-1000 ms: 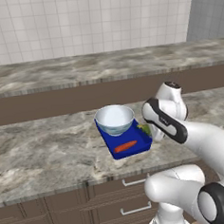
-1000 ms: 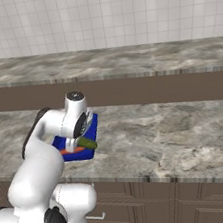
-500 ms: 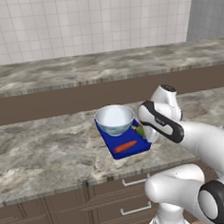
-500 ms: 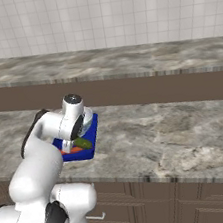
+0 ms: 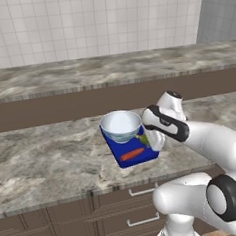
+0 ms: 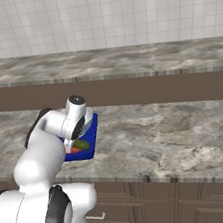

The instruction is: Place the two vegetables and bowl onto the tray for setting up a vegetable dip station.

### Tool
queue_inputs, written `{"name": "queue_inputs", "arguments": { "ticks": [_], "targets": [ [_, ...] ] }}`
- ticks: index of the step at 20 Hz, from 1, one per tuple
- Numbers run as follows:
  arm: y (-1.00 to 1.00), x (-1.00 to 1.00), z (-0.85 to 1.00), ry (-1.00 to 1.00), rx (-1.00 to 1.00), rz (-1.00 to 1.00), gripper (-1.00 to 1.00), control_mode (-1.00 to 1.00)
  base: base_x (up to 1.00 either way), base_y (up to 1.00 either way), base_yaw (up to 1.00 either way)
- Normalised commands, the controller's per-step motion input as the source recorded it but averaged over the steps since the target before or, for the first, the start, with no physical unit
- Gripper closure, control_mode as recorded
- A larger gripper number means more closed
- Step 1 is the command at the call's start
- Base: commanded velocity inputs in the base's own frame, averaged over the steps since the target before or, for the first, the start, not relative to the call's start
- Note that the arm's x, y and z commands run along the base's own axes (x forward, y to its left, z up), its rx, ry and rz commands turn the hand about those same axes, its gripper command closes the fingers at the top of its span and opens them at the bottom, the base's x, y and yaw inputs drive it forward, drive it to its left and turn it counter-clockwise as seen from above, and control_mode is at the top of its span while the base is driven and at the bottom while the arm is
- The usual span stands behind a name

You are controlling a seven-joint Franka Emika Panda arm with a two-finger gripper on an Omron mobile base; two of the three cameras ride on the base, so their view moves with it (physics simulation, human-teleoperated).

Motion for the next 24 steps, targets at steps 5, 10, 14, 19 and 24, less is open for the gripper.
{"name": "queue_inputs", "arguments": {
  "ticks": [5,10,14,19,24],
  "targets": [
    [0.10,0.02,-0.16,0.05,0.07,0.07,1.00,-1.00,0.00,0.00,0.00],
    [0.05,0.12,-0.12,0.06,0.05,0.05,1.00,-1.00,0.00,0.00,0.00],
    [0.03,0.12,-0.11,0.09,0.03,0.03,1.00,-1.00,0.00,0.00,0.00],
    [0.05,0.07,-0.12,0.11,0.02,0.00,1.00,-1.00,0.00,0.00,0.00],
    [0.05,0.01,-0.16,0.07,0.02,0.00,1.00,-1.00,0.00,0.00,0.00]
  ]
}}
